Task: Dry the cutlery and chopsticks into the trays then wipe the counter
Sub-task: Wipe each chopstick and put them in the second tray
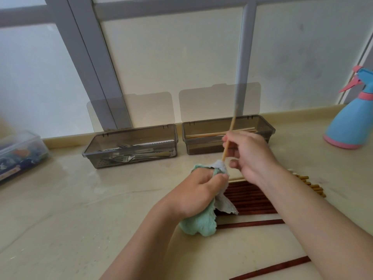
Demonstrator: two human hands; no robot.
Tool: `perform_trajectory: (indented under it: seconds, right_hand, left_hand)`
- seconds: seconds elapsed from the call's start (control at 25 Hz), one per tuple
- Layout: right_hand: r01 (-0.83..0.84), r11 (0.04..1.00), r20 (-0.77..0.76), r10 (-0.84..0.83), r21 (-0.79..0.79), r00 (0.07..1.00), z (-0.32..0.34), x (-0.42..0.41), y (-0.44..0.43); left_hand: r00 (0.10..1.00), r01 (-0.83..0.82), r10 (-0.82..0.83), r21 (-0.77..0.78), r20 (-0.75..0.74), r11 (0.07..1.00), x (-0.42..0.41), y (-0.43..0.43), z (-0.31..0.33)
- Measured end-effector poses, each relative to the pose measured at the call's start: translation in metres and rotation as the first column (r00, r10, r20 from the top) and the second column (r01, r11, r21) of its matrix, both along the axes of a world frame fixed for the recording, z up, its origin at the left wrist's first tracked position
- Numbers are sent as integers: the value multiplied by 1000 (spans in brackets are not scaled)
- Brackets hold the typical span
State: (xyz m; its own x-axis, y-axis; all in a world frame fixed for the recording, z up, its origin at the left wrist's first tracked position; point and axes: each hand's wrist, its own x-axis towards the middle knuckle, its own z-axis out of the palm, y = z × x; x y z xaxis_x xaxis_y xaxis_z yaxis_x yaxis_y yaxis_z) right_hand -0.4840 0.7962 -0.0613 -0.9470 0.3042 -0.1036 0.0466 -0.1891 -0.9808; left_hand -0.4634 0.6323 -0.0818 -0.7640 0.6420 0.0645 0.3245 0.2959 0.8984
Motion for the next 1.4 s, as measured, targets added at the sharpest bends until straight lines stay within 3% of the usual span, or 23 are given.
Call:
perform_trajectory:
  seconds: [0.16,0.32,0.4,0.48,0.6,0.68,0.84,0.96,1.08,1.16,1.24,1.32,1.4]
  right_hand:
    - [240,967,-30,-243,-81,969,11,-9,27]
    - [321,946,-344,-315,-42,885,27,-13,34]
    - [406,898,-529,-264,170,806,25,-19,36]
    - [525,683,-635,-115,508,764,13,-29,40]
    - [509,202,-527,44,837,849,-11,-43,42]
    - [385,62,-386,0,921,923,-20,-47,41]
    - [32,-114,-45,-111,993,993,-15,-41,37]
    - [-63,-129,44,-147,990,988,-8,-33,31]
    - [36,-131,-51,-113,991,992,-4,-26,29]
    - [89,-25,-90,-43,996,995,2,-18,35]
    - [-93,87,84,97,992,992,8,-7,43]
    - [-356,51,334,245,933,910,6,1,42]
    - [-465,14,443,285,885,850,1,4,40]
  left_hand:
    - [997,-75,76,49,-20,996,-1,-4,2]
    - [904,-414,428,302,24,859,-11,-9,2]
    - [865,-473,502,330,-2,817,-14,-10,-1]
    - [845,-502,534,334,-5,798,-16,-10,-1]
    - [845,-504,535,335,0,796,-17,-10,-1]
    - [843,-504,537,334,-9,797,-17,-11,0]
    - [849,-494,529,340,-13,800,-17,-12,-1]
    - [846,-499,533,336,-12,799,-16,-12,0]
    - [837,-508,546,339,-20,792,-17,-13,0]
    - [832,-515,555,348,-16,783,-18,-14,-1]
    - [825,-524,565,360,-10,772,-19,-14,-1]
    - [815,-537,579,362,-9,762,-20,-15,0]
    - [811,-546,585,353,-5,760,-22,-16,-3]
